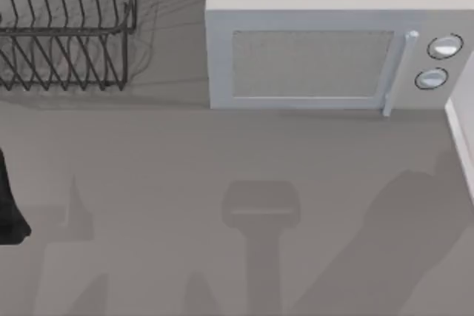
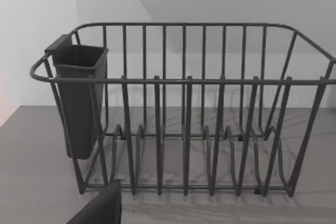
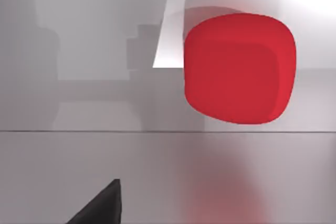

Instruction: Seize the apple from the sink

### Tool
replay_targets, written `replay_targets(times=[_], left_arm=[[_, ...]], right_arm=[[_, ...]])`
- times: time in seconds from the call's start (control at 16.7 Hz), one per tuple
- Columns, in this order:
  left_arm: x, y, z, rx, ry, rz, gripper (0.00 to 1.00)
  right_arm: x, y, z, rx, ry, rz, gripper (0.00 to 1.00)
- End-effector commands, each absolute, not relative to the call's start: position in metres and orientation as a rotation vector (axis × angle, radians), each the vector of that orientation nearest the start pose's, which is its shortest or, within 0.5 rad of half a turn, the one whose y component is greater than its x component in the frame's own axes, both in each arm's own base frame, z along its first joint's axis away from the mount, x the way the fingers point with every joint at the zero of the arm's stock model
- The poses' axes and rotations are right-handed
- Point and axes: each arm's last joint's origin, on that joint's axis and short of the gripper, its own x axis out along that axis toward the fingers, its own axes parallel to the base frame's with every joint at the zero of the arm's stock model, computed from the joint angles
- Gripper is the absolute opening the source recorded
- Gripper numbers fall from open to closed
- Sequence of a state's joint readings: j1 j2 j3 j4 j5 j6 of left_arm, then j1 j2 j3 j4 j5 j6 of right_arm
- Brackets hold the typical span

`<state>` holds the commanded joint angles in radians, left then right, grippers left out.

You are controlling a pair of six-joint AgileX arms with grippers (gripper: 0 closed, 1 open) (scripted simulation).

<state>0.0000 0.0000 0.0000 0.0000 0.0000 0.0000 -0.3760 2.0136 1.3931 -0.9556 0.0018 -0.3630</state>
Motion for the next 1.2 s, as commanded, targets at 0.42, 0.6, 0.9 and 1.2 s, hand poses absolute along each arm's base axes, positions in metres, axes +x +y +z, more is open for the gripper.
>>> replay_targets(times=[0.42,0.6,0.9,1.2], left_arm=[[0.106,-0.001,0.160,0.000,0.000,0.000,1.00],[0.106,-0.001,0.160,0.000,0.000,0.000,1.00],[0.106,-0.001,0.160,0.000,0.000,0.000,1.00],[0.106,-0.001,0.160,0.000,0.000,0.000,1.00]], right_arm=[[0.353,-0.138,0.043,0.002,1.557,-0.011,1.00],[0.347,-0.135,0.011,0.006,1.567,-0.009,1.00],[0.345,-0.135,0.006,0.008,1.571,-0.008,1.00],[0.345,-0.135,0.006,0.008,1.571,-0.008,0.62]])
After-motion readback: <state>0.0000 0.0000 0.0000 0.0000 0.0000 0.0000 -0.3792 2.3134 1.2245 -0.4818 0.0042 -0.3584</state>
